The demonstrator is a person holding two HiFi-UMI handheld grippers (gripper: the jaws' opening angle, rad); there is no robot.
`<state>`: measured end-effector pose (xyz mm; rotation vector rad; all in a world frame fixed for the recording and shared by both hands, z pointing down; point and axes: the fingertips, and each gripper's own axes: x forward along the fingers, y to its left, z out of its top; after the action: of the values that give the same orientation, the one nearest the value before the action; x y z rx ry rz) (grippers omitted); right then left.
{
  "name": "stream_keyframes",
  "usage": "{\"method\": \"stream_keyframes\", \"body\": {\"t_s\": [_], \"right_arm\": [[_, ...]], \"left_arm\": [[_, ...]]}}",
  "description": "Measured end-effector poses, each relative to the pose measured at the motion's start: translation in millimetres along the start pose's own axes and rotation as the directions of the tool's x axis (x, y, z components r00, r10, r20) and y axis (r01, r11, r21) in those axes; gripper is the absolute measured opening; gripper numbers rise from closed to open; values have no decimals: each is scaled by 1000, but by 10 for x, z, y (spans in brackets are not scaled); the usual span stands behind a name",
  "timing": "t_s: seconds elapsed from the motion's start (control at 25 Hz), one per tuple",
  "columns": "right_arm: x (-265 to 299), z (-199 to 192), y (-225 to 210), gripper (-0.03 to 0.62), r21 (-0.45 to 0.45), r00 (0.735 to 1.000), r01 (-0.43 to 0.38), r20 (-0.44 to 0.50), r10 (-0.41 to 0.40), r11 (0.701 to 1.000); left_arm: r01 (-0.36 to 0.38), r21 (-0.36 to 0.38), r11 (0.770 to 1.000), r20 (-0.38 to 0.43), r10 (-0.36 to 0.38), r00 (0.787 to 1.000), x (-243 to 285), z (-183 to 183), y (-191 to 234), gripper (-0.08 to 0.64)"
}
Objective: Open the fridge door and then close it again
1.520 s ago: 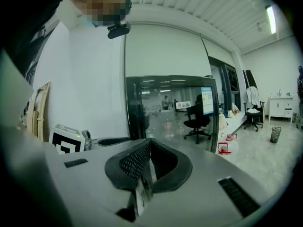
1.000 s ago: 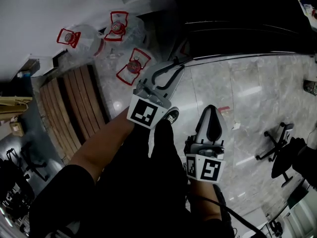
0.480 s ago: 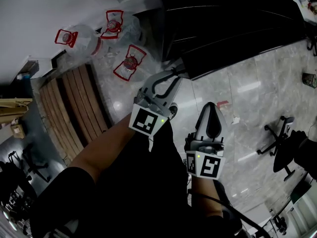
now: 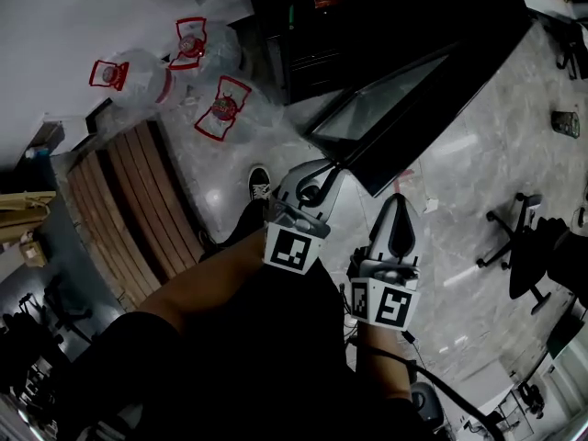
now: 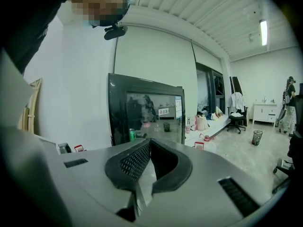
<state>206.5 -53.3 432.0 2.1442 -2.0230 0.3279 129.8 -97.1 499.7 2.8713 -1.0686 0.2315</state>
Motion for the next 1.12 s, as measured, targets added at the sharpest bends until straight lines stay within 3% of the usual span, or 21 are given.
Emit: {"method": "stream_keyframes", "body": {"t_s": [0.68, 1.12], "right_arm": [[149, 10, 145, 15, 10, 999, -38, -3, 38, 999], [430, 46, 369, 15, 11, 996, -89, -4, 89, 996]], "left_arm": [[7, 13, 1000, -15, -7, 1000, 12, 4, 95, 34], [-30, 38, 999, 28, 29, 999, 103, 93, 768, 42]]}}
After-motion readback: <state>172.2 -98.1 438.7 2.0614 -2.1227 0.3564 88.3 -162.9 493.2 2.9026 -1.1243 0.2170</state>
